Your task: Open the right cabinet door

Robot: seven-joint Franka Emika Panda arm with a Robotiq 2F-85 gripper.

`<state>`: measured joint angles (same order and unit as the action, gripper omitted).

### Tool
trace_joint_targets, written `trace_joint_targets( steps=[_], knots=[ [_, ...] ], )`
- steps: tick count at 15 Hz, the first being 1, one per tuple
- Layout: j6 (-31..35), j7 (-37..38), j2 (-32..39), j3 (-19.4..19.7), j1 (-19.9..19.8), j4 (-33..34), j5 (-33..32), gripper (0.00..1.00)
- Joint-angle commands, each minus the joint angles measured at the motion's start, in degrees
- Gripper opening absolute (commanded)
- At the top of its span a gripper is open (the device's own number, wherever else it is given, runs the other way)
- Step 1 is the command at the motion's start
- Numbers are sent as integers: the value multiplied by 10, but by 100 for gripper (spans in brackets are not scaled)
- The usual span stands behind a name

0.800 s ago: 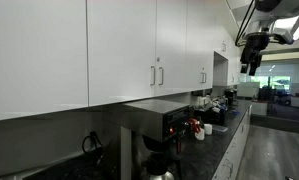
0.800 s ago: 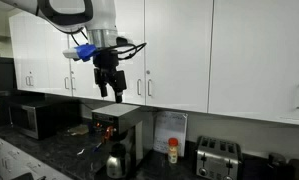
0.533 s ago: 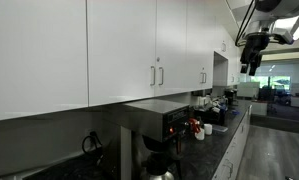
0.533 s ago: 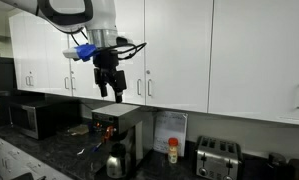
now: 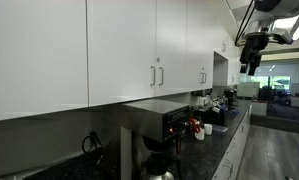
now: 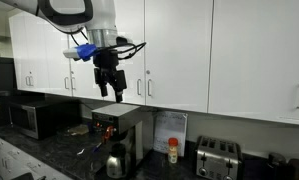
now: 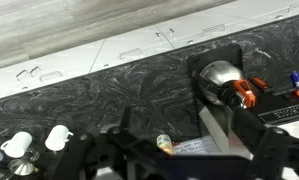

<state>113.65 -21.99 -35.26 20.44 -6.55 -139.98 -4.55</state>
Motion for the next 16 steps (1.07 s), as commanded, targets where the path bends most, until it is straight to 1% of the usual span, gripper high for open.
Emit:
trace_joint_targets(
  steps=[1, 5, 6, 10, 12, 16],
  knots=[
    [40, 8, 23, -28, -4, 1, -7, 100],
    [110, 25, 87, -55, 0, 12, -17, 100],
    [145, 19, 106, -58, 6, 12, -15, 100],
    [213, -16, 179, -63, 34, 43, 11, 100],
    [237, -35, 210, -63, 48, 65, 32, 100],
    [267, -55, 266, -75, 65, 110, 72, 100]
  ],
)
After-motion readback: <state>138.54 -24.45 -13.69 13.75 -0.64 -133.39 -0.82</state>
